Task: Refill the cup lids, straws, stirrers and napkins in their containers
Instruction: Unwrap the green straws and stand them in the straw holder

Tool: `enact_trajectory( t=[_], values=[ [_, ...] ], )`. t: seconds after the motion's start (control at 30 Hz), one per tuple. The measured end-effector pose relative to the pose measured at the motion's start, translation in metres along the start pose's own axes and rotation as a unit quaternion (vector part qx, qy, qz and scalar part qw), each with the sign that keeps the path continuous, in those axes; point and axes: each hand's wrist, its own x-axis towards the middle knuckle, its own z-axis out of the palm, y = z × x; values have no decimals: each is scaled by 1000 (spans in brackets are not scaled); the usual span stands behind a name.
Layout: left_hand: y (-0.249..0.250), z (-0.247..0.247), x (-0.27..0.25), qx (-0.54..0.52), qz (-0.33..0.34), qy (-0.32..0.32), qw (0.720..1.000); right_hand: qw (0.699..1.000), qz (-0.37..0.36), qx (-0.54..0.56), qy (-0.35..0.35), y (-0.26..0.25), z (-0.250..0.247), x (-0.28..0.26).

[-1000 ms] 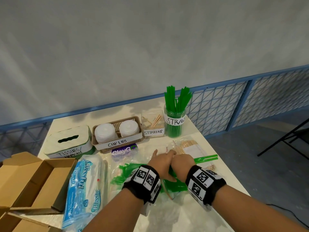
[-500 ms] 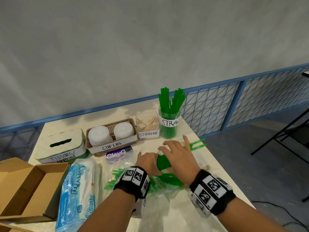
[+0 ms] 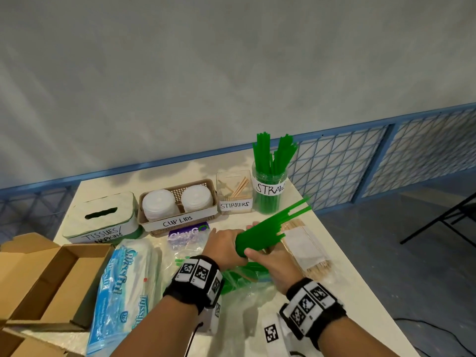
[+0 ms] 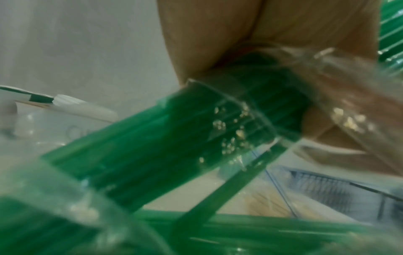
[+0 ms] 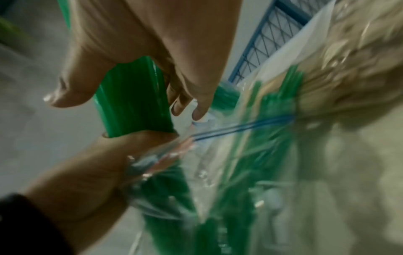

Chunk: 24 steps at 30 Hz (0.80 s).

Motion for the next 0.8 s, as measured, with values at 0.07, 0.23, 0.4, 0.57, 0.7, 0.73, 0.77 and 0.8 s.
enact_trajectory(
  t=[0.07, 0.23, 0.4, 0.57, 0.7, 0.73, 0.77, 0.8],
  values=[
    [-2, 3, 1, 2, 3, 16, 1000, 994, 2, 110, -15, -5, 10, 4],
    [-4, 10, 1, 37, 7, 58, 998, 981, 21, 191, 17, -7, 22, 9],
    [-2, 15, -5, 39, -9, 66, 997, 969, 11, 221, 111, -11, 25, 16],
    [-14, 20, -11, 57, -37, 44, 997, 967, -11, 209, 142, -25, 16, 25],
    [-16, 22, -9, 42, -42, 36, 998, 977, -46, 189, 88, -21, 14, 26],
    [-16, 22, -9, 29, -42, 37, 998, 978, -62, 192, 57, -19, 13, 26],
    [-16, 22, -9, 12, -40, 41, 998, 978, -68, 194, 31, -17, 12, 26],
    [-16, 22, -9, 0, -39, 44, 998, 979, -67, 190, 11, -15, 12, 27]
  ],
)
